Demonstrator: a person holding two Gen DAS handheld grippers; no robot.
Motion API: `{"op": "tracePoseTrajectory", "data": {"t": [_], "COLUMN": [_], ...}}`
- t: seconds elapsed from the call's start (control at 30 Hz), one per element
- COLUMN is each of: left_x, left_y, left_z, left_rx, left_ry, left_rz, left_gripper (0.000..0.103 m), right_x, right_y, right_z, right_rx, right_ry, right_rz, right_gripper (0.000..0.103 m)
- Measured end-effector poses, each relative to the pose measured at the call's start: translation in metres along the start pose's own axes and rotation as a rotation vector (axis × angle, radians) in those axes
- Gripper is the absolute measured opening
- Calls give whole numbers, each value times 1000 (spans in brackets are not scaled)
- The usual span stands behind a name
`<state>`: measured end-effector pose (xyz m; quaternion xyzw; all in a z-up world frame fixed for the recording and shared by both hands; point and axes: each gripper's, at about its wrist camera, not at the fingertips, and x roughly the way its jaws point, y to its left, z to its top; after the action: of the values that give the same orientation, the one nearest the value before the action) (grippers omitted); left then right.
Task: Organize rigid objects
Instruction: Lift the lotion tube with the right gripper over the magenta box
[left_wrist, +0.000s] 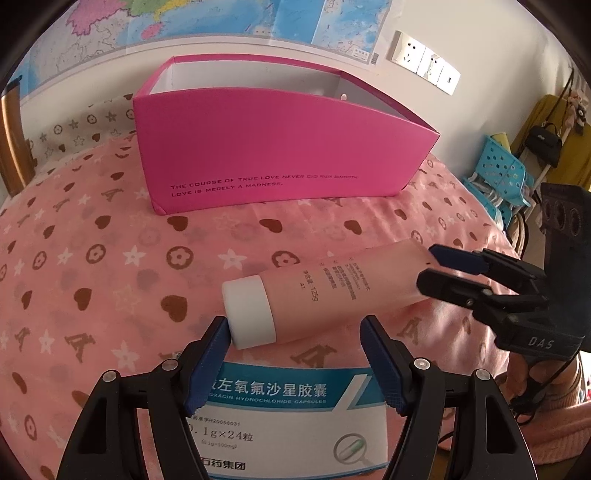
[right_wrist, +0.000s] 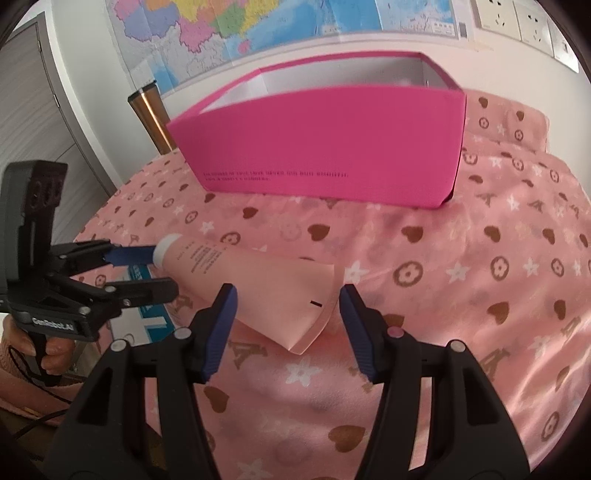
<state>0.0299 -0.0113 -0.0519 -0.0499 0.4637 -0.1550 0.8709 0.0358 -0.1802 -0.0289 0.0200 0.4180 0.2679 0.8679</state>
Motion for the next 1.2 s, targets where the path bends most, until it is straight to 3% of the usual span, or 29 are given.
{"op": "tracePoseTrajectory", "data": {"t": [0.5, 1.2], "left_x": [-1, -34], "left_y": [-20, -43], "left_z": [17, 78], "left_rx": [25, 140], "left_ry": [-35, -221], "left_rz": [-46, -39], "left_gripper": [73, 73], "right_x": [-14, -51], "right_y": [-29, -41], "right_z": [6, 61], "right_rx": [66, 12], "right_ry": [-40, -175], "right_rz": [11, -28], "right_gripper": [60, 60]}}
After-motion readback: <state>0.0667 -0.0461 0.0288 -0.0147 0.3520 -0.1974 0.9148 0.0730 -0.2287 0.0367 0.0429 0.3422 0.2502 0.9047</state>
